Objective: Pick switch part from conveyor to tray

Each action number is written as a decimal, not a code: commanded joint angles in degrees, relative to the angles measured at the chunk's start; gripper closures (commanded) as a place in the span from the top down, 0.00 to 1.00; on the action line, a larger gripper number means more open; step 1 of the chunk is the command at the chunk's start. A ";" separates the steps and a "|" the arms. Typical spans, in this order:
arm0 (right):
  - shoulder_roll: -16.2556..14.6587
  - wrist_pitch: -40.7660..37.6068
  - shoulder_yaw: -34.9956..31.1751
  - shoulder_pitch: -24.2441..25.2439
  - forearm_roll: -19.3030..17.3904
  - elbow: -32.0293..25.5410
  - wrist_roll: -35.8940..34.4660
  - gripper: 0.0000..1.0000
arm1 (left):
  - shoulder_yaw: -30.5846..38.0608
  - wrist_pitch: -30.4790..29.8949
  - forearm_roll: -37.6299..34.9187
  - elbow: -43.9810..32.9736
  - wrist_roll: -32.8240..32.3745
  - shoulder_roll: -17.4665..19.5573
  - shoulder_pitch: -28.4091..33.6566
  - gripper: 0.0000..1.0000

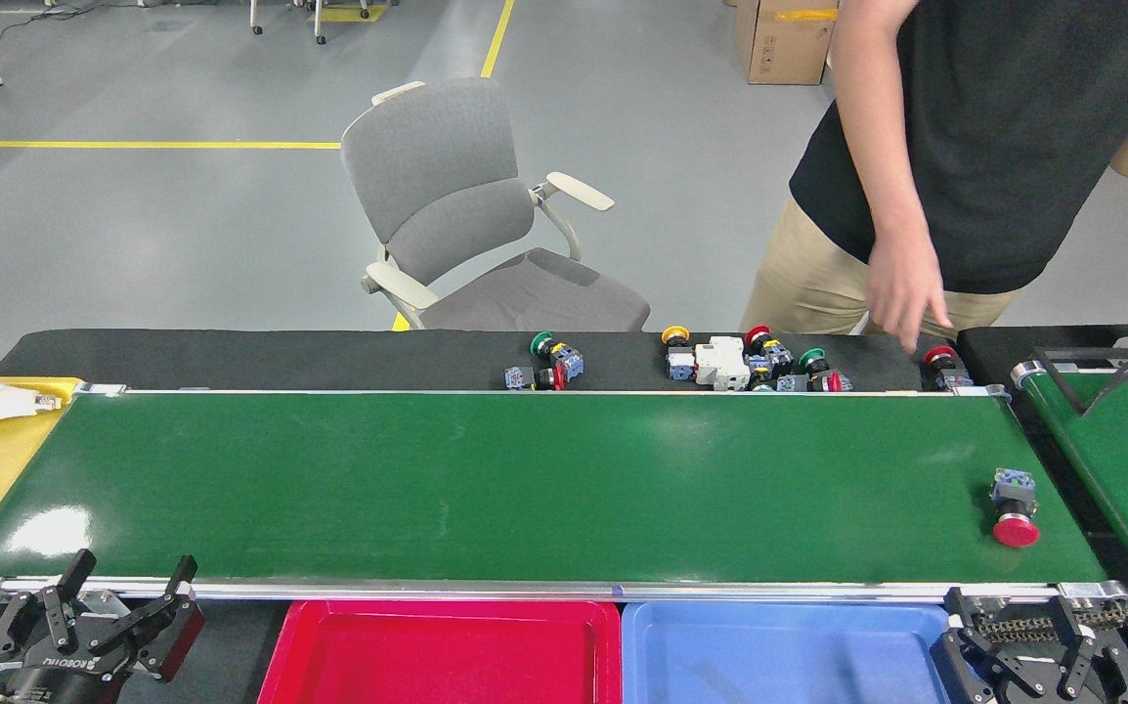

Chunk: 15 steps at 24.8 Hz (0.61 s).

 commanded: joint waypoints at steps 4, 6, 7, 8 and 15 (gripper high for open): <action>0.59 -0.38 -0.26 0.04 -0.18 -1.95 -0.54 0.99 | 0.20 -0.23 0.27 -0.43 -0.10 0.43 1.07 1.00; 1.21 -0.21 -0.26 0.13 -0.18 -2.12 -0.54 0.99 | 0.55 0.30 0.27 -0.79 -0.01 -0.10 1.77 1.00; 1.56 -0.21 -0.26 0.04 -0.18 -2.12 -0.45 0.99 | 0.90 0.39 0.36 -1.05 0.08 -0.27 2.30 1.00; 1.82 -0.21 -0.18 0.04 -0.18 -2.12 -0.45 0.99 | 1.16 0.47 0.36 -1.05 0.17 -0.45 2.91 1.00; 4.64 0.23 1.58 -0.93 2.37 -2.74 0.08 0.99 | 7.67 0.83 0.54 -1.93 0.34 -0.63 8.98 1.00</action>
